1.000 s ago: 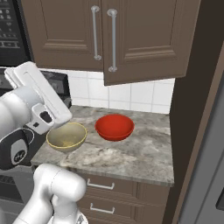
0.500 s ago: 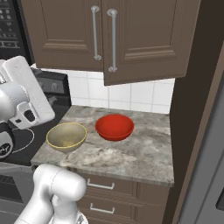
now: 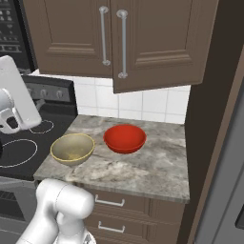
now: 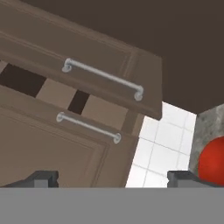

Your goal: Open the cabinet. Pick the bowls from the counter and place them in the cabinet. Then close the cabinet.

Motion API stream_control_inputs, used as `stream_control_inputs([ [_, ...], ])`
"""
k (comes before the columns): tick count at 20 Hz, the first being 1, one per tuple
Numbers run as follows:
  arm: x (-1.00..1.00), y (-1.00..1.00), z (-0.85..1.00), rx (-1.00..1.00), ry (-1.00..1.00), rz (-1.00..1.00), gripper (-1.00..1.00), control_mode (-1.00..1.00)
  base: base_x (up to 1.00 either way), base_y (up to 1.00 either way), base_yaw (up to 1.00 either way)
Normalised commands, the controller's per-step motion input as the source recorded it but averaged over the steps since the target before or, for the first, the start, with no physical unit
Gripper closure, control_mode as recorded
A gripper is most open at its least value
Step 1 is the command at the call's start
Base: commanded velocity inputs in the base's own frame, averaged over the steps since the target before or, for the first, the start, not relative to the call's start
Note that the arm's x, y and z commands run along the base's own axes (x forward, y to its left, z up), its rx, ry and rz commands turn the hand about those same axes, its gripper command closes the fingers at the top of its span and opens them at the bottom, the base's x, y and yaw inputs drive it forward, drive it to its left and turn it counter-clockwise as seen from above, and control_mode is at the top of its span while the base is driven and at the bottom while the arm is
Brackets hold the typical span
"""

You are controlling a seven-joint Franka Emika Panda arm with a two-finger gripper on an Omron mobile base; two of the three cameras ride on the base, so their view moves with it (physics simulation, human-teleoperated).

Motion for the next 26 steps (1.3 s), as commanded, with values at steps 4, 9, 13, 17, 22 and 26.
stream_control_inputs([
  [4, 0.21, 0.31, 0.00, 0.15, -0.11, -0.12, -1.00, -1.00, 0.00, 0.00, 0.00],
  [9, 0.23, 0.21, 0.00, 0.17, -0.17, -0.14, -1.00, -1.00, 0.00, 0.00, 0.00],
  [13, 0.09, 0.09, -0.02, 0.25, -0.15, -0.06, -1.00, -1.00, 0.00, 0.00, 0.00],
  [17, 0.23, 0.01, -0.05, 0.24, -0.12, 0.00, -1.00, -1.00, 0.00, 0.00, 0.00],
  [22, 0.44, 0.05, -0.02, 0.01, -0.12, -0.01, -1.00, -1.00, 0.00, 0.00, 0.00],
  [26, 0.43, 0.00, 0.00, 0.00, -0.09, -0.08, -1.00, -1.00, 0.00, 0.00, 0.00],
])
